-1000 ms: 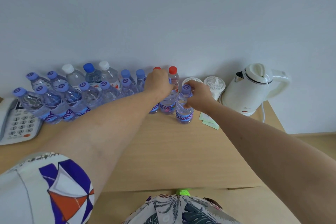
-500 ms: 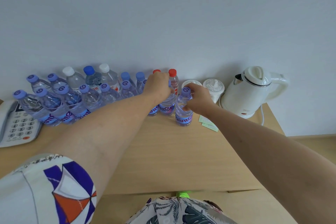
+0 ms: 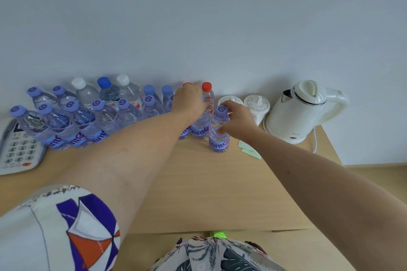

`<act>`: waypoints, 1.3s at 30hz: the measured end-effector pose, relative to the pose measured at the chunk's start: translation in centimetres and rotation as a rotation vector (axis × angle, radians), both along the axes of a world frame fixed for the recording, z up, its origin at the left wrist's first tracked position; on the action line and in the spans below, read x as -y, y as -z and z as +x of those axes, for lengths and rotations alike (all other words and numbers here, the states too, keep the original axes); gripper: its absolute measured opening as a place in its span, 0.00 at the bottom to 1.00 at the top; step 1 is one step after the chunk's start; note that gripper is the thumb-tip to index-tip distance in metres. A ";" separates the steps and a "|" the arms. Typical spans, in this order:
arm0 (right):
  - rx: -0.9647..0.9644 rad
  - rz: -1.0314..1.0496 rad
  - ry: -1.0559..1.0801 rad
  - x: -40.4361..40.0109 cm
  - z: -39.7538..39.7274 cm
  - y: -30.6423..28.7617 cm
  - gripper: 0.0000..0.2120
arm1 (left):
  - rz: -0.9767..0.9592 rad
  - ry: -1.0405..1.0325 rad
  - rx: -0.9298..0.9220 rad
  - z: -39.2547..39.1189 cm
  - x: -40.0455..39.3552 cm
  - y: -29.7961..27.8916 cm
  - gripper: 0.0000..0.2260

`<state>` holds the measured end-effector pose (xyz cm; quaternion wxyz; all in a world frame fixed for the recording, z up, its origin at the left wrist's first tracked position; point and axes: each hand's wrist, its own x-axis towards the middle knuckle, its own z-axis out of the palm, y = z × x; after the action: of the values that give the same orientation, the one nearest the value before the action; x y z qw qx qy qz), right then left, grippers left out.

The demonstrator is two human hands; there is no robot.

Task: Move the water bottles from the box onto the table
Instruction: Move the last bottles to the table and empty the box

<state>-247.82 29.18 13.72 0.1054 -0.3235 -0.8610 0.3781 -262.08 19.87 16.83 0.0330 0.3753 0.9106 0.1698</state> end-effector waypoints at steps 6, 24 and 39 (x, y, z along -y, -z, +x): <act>0.035 0.028 -0.043 -0.1 -0.1 -0.5 0.28 | -0.046 -0.018 0.002 0.1 -0.1 -0.2 0.21; 0.041 0.227 -0.452 10.2 -7.6 -2.7 0.23 | 0.151 -0.191 -0.136 -4.5 13.1 -3.5 0.20; 0.011 0.162 -0.410 33.1 -19.0 -2.5 0.30 | 0.097 -0.333 -0.161 -14.9 39.9 -4.1 0.19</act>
<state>-266.79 -3.93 16.25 0.0473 -0.1341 -0.9368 0.3196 -277.03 -20.00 20.98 -0.0867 0.2330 0.9506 0.1861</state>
